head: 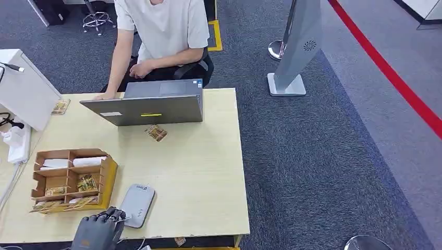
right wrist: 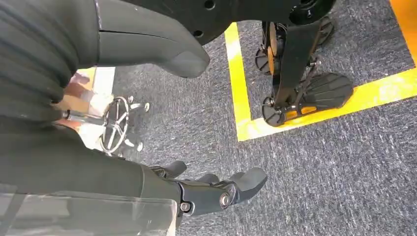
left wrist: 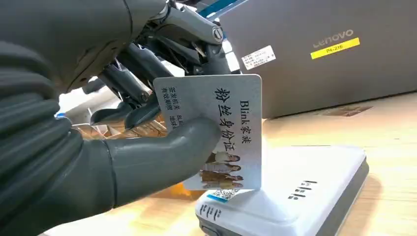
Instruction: Pass the card to the sensor for recognition and then transmit it.
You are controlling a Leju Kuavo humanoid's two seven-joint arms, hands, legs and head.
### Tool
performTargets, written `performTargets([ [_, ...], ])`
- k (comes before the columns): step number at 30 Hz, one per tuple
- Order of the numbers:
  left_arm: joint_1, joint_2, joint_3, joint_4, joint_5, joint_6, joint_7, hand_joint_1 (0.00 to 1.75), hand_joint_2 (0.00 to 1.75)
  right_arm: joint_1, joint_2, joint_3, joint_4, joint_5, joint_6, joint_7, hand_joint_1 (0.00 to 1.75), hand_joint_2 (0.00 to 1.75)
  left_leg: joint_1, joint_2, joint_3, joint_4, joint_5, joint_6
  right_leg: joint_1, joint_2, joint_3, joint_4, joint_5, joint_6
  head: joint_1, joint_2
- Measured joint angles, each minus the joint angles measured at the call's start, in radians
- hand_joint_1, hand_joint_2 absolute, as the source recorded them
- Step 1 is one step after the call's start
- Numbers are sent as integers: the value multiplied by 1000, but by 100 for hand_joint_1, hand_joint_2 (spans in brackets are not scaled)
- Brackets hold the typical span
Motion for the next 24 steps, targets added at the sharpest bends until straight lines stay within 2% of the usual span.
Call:
performTargets([
  [14, -17, -2, 3, 14, 10, 11, 8, 175, 175, 0, 0, -18, 0, 34, 8, -1, 0, 175, 0, 0, 0, 0, 0, 0, 0, 0, 0, 0, 0, 0, 0, 0],
  [24, -70, 8, 130, -65, 5, 10, -57, 175, 175, -2, 0, -32, 0, 65, 19, -19, 0, 175, 0, 0, 0, 0, 0, 0, 0, 0, 0, 0, 0, 0, 0, 0],
])
